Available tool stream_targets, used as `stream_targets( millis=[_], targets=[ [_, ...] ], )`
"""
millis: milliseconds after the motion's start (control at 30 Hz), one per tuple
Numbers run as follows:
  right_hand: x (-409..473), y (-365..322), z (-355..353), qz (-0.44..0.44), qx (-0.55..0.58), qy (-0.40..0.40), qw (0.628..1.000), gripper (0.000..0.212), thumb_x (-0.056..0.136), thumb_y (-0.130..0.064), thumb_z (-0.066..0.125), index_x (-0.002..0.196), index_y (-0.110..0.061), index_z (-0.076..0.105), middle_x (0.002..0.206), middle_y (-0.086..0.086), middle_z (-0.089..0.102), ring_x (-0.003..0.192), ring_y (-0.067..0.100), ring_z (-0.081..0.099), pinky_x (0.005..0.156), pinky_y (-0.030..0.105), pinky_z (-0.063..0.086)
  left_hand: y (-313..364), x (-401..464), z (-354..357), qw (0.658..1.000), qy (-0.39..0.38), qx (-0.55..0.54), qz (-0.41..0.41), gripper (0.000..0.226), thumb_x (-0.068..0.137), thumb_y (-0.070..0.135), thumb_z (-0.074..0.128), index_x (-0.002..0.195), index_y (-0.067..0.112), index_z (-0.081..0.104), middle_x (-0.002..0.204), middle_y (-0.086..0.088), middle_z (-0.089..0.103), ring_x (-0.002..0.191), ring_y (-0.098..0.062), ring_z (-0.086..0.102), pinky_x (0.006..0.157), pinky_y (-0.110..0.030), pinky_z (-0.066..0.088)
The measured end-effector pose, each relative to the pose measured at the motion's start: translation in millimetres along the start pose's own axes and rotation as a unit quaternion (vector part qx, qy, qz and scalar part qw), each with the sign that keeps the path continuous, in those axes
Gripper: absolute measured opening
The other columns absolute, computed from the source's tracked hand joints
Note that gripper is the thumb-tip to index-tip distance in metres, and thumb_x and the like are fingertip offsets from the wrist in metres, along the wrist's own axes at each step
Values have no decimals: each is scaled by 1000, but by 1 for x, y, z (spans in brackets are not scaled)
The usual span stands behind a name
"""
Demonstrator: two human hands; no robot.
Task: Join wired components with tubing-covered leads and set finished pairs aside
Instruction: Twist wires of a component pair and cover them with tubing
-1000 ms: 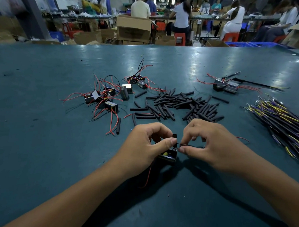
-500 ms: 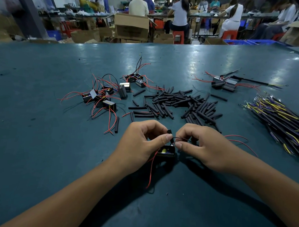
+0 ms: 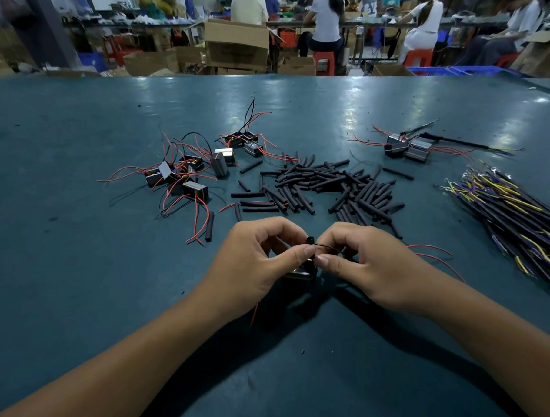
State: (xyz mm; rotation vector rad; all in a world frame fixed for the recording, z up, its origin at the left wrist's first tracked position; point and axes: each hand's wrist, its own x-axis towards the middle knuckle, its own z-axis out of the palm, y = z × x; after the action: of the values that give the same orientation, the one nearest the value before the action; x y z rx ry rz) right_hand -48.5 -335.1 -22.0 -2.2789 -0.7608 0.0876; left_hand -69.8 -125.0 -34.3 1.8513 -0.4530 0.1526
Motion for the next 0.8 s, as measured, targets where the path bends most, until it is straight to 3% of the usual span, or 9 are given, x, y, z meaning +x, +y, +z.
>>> stream_targets(
  millis=[133,300,467,633,800],
  targets=[
    [0,0,2,-15,-40,-4,999,7,94,-25,67,88,-25,63,87,-13,61,83,1,57,73,13,40,1,0,2,999,-7,32,-15,5,85,16,78,83,18,74,72,9,72,62,4,59,61,-8,42],
    [-1,-2,-1,-16,-67,-10,998,8,91,-29,71,88,-27,64,88,-12,61,82,2,57,73,18,42,5,-1,3,998,-2,53,-28,5,86,15,77,84,10,76,76,0,73,62,2,59,61,-10,44],
    [-4,-2,-9,-17,-104,-14,994,8,87,-34,73,85,-29,67,88,-12,63,83,5,59,78,28,48,7,-2,3,997,0,66,-32,5,85,15,78,81,14,75,74,3,72,60,4,58,60,-9,43],
    [-3,-2,-3,-16,-72,-6,997,9,87,-28,75,82,-24,68,83,-11,62,78,5,58,72,23,46,6,-3,5,996,-17,68,-49,4,86,14,77,84,16,78,75,3,74,67,-12,69,65,-27,56],
    [-4,-1,-12,-14,-132,-32,991,11,86,-38,75,87,-28,69,89,-14,61,86,1,56,78,20,43,7,-3,6,995,-11,81,-50,2,85,16,78,83,16,77,73,3,73,66,-12,67,63,-20,53]
  ],
)
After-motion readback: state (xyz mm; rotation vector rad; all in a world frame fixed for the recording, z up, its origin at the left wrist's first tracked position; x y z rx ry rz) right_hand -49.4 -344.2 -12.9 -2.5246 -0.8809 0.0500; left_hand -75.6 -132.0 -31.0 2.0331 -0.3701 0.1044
